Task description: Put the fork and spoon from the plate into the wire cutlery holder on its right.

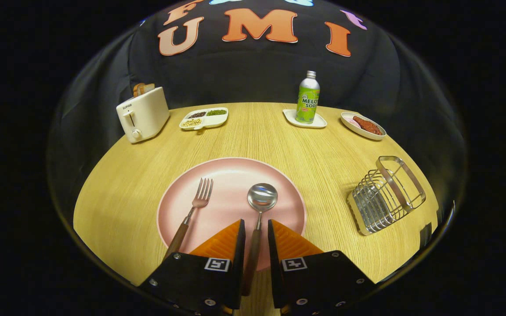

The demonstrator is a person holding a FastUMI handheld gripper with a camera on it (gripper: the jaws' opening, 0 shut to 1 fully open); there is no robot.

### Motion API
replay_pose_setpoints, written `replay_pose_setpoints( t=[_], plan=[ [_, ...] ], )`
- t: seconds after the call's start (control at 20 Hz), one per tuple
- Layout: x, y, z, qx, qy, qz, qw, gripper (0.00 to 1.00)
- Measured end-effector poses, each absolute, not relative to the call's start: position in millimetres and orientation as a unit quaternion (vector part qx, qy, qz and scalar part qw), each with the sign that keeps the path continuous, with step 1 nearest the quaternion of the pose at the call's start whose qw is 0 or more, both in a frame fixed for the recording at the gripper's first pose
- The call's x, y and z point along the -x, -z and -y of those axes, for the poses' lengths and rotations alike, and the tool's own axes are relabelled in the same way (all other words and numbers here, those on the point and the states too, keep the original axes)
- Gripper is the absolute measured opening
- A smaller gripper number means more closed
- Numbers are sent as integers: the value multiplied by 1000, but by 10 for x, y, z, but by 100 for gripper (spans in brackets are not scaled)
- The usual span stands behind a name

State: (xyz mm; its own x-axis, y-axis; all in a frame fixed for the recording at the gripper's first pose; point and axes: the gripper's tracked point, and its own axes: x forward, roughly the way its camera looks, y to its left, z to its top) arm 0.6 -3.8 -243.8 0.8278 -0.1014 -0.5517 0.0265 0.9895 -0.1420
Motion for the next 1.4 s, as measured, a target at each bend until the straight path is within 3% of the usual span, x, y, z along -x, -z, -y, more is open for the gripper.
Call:
replay_pose_setpoints(
  t=[0.35, 0.4, 0.6, 1.4],
  plan=[
    [-9, 2549, 80, 62, 40, -312, 947, 26],
    [-15, 2536, 98, 64, 43, -311, 947, 14],
    [-5, 2498, 135, 53, 49, -308, 949, 5],
    [74, 1814, 308, 48, 19, -292, 955, 4]
  ],
)
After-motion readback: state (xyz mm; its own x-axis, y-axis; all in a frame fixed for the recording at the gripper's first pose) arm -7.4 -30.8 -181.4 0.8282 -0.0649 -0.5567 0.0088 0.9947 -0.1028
